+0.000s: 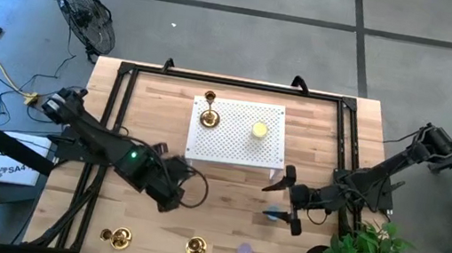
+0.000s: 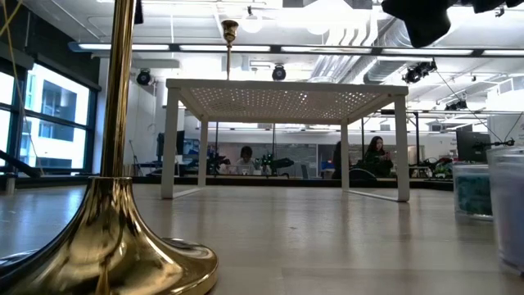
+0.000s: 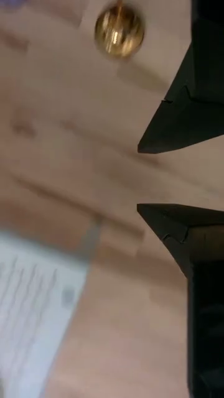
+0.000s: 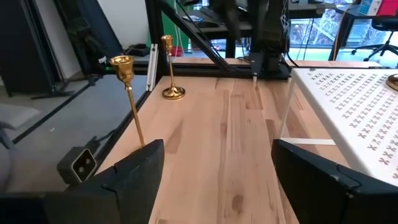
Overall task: Pick & Place candle stick holders
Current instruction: Put the right yellow candle holder on the shelf
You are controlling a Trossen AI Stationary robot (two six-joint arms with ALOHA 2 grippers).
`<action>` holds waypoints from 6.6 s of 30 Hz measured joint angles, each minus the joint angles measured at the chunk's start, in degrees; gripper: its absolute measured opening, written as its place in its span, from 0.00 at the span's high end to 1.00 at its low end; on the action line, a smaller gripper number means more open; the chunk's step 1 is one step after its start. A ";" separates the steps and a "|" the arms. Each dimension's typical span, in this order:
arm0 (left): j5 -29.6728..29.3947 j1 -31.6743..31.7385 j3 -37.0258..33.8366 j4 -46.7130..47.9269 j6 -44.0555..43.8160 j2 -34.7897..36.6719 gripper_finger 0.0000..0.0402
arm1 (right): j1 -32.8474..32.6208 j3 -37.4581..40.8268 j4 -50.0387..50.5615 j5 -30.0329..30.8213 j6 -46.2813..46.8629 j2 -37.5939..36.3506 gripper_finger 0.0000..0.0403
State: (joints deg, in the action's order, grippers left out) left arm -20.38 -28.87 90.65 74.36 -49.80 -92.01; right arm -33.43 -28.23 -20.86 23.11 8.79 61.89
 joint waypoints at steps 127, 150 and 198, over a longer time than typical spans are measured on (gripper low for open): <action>-16.14 -17.41 -9.74 -52.30 4.55 -16.61 0.77 | -2.36 0.00 -4.28 -4.43 -5.61 -0.02 0.28; -17.72 -16.10 -9.69 -52.35 7.68 -15.34 0.97 | -2.36 0.00 -4.24 -4.82 -4.74 -0.02 0.28; -20.50 1.14 -1.86 -49.43 52.03 0.79 0.98 | -2.36 0.00 -1.13 -0.10 -4.57 -0.02 0.28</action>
State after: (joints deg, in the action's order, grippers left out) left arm -40.88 -27.73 88.79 24.93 2.23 -91.22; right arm -35.79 -28.23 -21.99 23.00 4.23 61.87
